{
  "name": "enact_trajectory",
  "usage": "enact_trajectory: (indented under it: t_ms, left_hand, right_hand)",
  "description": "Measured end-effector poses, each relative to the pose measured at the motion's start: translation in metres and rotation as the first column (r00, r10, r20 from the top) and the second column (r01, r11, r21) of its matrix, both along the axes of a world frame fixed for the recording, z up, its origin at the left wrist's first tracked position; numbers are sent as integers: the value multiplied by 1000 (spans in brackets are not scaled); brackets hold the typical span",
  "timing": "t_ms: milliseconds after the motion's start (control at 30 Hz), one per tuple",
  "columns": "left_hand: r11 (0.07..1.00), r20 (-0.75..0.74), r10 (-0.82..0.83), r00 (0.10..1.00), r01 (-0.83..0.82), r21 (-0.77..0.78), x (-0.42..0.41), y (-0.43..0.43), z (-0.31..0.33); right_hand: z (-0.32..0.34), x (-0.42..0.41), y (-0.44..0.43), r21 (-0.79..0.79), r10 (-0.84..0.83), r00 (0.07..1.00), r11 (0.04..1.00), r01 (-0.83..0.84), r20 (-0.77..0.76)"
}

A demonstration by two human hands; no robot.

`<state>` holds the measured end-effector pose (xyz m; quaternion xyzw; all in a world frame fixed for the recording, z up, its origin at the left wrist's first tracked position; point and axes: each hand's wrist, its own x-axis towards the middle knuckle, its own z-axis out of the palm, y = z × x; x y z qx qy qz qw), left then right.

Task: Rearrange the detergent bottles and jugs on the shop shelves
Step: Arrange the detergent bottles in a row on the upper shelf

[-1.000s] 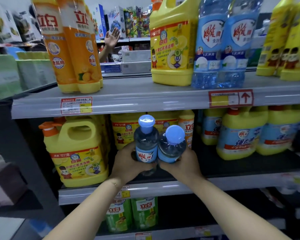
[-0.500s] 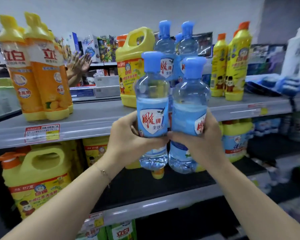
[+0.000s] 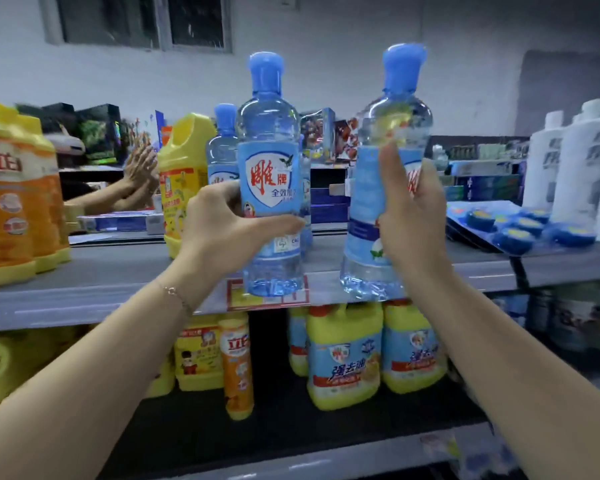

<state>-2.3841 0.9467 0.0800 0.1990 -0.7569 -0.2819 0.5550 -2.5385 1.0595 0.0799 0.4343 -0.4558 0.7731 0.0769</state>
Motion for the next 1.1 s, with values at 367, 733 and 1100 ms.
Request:
enact_trajectory:
  t_ms: [367,733,1100]
  left_hand:
    - [974,30,224,974,-224,14,-10,9,4]
    - [953,72,302,951,-303,5,-15,17,-8]
    - [970,79,239,968,-241,22,-53,23,1]
  right_hand:
    - [22,-56,-79,176,58,998,982,-62,28]
    - [12,-73,-143,498,38,999,867,-27,-12]
    - [-3,-60,-71,96,-14,893,993,64,-451]
